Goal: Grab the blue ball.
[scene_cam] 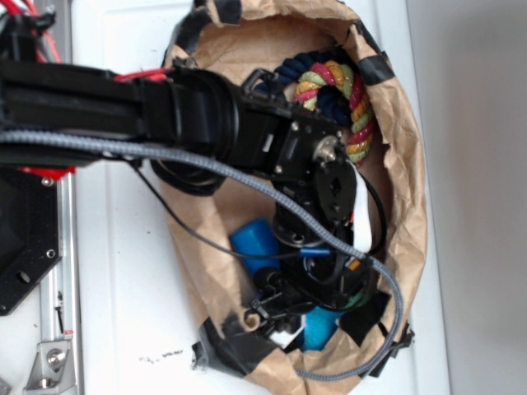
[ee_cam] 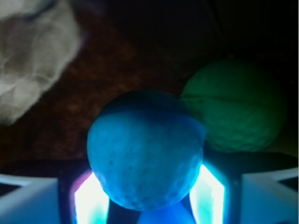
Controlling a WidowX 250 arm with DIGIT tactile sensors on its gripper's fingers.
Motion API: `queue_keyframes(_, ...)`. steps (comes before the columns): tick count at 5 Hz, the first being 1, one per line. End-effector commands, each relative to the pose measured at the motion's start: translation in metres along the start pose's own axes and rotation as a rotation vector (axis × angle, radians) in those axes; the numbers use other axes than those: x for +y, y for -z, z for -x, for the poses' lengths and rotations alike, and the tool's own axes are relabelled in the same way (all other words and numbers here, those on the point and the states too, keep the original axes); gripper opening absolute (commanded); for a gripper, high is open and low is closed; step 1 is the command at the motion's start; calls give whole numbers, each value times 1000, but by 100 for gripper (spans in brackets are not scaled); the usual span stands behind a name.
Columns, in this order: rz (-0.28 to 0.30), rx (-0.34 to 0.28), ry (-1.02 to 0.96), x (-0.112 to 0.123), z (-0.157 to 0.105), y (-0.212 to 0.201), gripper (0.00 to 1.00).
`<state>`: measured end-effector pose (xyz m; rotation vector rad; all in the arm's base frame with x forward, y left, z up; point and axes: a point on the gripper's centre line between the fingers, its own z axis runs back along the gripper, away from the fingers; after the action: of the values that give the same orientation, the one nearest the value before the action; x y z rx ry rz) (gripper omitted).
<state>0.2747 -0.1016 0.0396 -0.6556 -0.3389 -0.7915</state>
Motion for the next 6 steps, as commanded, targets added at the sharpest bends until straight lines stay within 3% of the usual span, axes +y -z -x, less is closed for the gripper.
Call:
queue_keyframes(1,-161,-22,-133,18,2,-56,0)
queue_keyframes(2,-335,7,-263,29,15,-107,0)
queue_keyframes(3,-454,47,-296,36,25,-154,0)
queue_keyframes(4,-491,47,-316,25,12,-173,0)
queue_keyframes(5,-529,152,-409,11,3,-172,0)
queue_keyframes(6,-547,126,-680,-7,3,-173,0)
